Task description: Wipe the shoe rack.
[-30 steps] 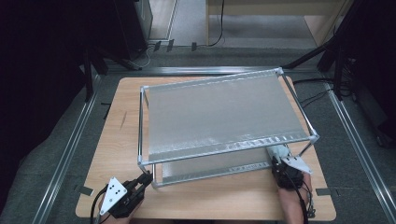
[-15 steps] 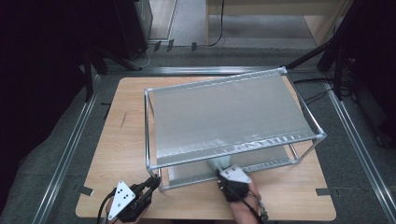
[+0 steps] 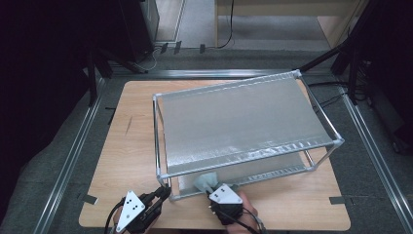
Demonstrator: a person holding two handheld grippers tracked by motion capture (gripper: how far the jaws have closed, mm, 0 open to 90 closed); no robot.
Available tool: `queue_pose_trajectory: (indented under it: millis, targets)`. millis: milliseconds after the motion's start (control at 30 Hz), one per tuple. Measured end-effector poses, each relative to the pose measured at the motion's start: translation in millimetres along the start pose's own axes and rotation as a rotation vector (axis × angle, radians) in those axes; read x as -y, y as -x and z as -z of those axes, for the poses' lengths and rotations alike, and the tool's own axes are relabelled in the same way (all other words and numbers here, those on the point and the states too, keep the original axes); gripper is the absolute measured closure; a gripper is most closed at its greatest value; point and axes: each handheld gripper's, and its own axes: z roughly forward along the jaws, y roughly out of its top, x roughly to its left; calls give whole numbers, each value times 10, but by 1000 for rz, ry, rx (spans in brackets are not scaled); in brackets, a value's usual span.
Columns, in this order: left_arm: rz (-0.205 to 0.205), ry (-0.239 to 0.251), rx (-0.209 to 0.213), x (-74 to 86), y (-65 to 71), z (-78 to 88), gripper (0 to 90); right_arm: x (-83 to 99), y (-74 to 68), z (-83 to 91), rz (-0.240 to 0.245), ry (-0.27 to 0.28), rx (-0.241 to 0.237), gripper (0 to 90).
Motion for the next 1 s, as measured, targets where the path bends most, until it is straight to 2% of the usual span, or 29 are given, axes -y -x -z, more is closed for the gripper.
queue_pose_trajectory:
  millis: [100, 133, 233, 400, 567, 800, 1000]
  targets:
    - [0, 0, 2, 1, -3, 0, 818, 36, 231, 91, -42, -20, 35, 827]
    - [2, 1, 2, 2, -3, 0, 818, 52, 317, 120, -43, -23, 49, 827]
    - [2, 2, 7, 4, -8, 2, 818, 79, 474, 174, -54, -25, 78, 827]
    - [2, -3, 14, 3, -15, 13, 818, 131, 727, 267, -71, -39, 147, 826]
    - [-5, -9, 19, 7, -12, 43, 818, 212, 1010, 358, -107, -41, 226, 823]
    - [2, -10, 27, 16, -5, 67, 817, 326, 1386, 468, -193, -35, 322, 815]
    - [6, -9, 28, 23, 5, 80, 817, 424, 1661, 555, -243, -27, 416, 809]
